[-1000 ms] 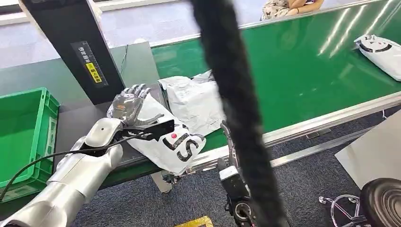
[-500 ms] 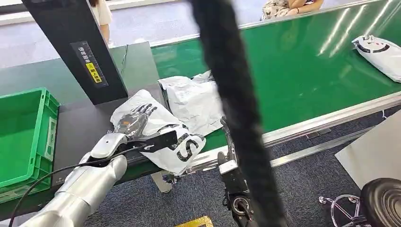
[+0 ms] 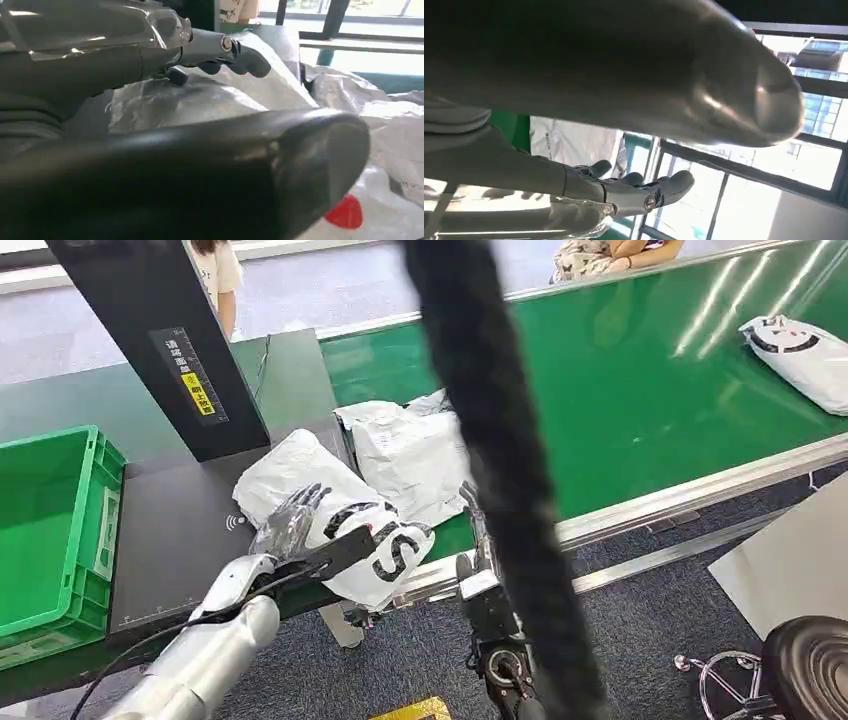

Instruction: Moved the parcel from conveyor to table for the left to box.

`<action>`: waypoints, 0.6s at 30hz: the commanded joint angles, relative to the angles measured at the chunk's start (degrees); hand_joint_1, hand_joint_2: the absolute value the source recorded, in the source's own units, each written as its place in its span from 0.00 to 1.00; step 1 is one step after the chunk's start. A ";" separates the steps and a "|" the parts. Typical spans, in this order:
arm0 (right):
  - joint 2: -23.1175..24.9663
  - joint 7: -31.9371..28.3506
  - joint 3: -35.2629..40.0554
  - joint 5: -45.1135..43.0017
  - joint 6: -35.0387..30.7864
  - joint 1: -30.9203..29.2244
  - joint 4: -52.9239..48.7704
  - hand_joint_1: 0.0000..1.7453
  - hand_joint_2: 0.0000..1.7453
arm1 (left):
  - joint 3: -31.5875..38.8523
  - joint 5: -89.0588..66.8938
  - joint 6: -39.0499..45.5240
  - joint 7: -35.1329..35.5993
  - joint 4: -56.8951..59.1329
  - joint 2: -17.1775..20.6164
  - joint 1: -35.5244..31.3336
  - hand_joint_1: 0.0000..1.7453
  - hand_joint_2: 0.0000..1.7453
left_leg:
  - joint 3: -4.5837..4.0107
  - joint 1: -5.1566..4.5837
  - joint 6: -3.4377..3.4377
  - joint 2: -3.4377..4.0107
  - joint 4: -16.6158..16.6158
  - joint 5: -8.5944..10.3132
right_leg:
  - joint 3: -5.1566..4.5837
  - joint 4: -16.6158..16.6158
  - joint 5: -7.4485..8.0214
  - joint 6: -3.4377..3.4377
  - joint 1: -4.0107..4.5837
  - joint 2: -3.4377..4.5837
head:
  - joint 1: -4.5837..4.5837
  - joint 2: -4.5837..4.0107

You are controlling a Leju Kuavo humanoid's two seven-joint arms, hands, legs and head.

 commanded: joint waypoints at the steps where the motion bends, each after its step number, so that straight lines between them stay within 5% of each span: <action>1: 0.50 0.29 -1.23 -0.49 0.96 -3.74 5.45 0.00 0.00 | 7.66 1.47 4.89 -2.75 5.69 0.48 5.24 0.00 0.00 | 0.31 0.00 0.03 0.24 -0.19 -0.01 | 0.26 -0.23 0.08 -0.01 0.01 0.21 | 0.00 0.00; 18: 0.61 0.55 -1.37 -3.22 2.20 -3.67 4.53 0.00 0.00 | 16.01 0.43 11.47 -4.66 5.16 0.94 6.80 0.00 0.00 | 0.14 -0.01 0.01 0.10 -0.08 -0.01 | 0.12 -0.07 0.03 -0.01 0.00 0.09 | 0.00 0.00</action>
